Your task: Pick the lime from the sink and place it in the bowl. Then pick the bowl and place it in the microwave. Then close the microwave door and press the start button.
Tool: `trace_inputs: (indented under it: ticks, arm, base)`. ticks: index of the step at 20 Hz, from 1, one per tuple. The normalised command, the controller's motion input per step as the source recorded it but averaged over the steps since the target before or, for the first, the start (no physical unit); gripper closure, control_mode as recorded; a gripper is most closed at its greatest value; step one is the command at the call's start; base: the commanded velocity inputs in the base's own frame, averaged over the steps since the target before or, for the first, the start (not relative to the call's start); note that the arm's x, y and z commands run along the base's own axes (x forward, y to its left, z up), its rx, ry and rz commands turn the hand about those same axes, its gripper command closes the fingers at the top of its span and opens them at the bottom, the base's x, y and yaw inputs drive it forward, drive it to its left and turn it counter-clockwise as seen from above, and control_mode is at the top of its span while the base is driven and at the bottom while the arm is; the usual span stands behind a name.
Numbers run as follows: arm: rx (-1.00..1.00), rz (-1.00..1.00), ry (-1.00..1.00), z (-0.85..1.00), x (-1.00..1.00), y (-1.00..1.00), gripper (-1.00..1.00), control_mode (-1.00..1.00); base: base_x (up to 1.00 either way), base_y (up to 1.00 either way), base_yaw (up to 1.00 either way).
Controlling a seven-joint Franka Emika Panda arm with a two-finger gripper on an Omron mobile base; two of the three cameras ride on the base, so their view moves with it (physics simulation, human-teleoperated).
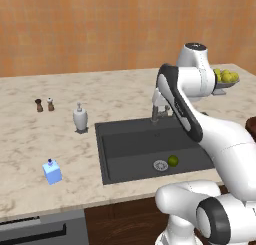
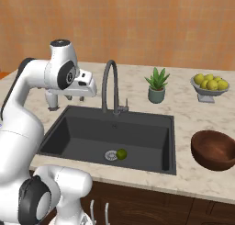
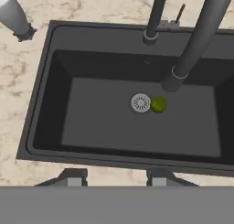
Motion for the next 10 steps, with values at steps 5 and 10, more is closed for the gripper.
trace_inputs:
  ticks: [5,10]
  arm:
    - [0.00,0.00,-0.06,0.00,-0.52,-0.19,-1.00,-1.00]
    - [0.00,-0.02,0.00,-0.28,-0.53,-0.58,-1.00,-1.00]
  base:
    - [0.00,0.00,0.00]
    - [0.00,0.00,0.00]
